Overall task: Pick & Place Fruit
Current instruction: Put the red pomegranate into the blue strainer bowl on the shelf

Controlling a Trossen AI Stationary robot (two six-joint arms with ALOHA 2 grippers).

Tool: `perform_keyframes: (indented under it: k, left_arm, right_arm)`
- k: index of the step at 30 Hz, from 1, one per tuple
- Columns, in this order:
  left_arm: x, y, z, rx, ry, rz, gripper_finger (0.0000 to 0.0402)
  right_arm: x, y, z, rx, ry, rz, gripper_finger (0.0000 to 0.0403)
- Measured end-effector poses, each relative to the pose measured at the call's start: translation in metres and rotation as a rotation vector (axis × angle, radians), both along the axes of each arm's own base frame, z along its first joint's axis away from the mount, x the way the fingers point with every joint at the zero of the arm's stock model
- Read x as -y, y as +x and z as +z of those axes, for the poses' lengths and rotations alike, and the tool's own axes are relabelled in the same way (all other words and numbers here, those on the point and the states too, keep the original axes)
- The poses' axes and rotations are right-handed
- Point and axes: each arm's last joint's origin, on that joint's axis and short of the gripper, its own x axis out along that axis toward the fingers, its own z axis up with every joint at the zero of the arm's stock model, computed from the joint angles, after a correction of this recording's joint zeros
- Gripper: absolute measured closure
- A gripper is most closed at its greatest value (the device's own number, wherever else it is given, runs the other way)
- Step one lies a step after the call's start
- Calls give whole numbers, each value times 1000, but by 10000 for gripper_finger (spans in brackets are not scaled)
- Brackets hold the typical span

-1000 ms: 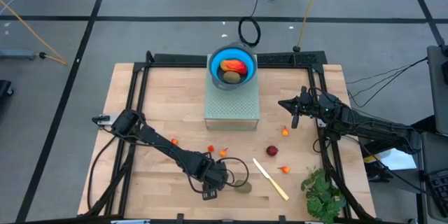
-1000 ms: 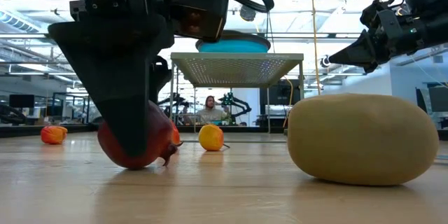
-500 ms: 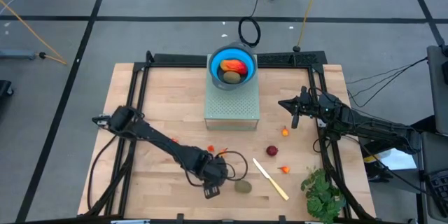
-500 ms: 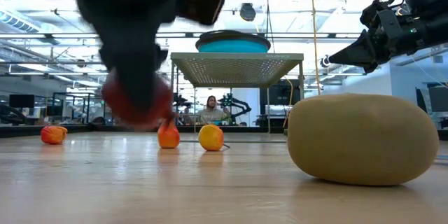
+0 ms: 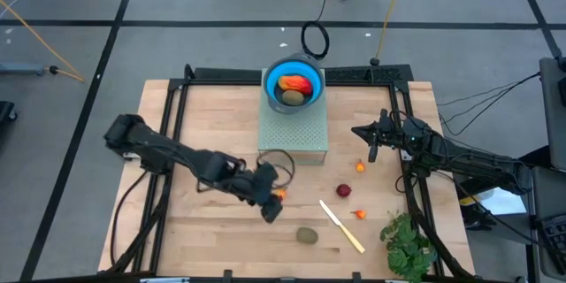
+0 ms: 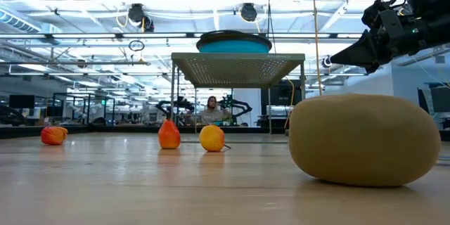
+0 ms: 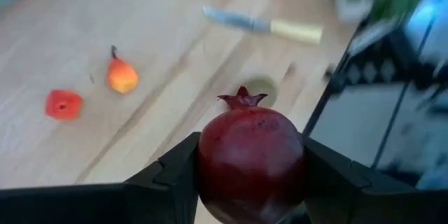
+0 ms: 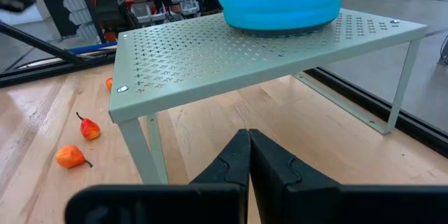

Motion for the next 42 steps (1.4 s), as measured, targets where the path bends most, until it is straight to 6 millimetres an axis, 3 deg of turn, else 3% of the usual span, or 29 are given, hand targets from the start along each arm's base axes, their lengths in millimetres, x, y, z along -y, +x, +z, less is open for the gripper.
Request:
perform_keyframes:
  k: [9, 16, 23, 28, 42]
  left_arm:
    - [-23, -11, 35, 99, -222, 304, 227]
    - [-27, -6, 41, 109, -370, 316, 197]
    - [-28, -2, 44, 161, -383, 319, 212]
    - [-29, -2, 44, 176, -347, 326, 226]
    - [-42, 3, 48, 317, 3, 226, 203]
  right_arm:
    - [0, 0, 0, 0, 0, 0, 403]
    - [0, 0, 0, 0, 0, 0, 403]
    - [0, 0, 0, 0, 0, 0, 403]
    - [0, 0, 0, 0, 0, 0, 403]
    - [0, 0, 0, 0, 0, 0, 403]
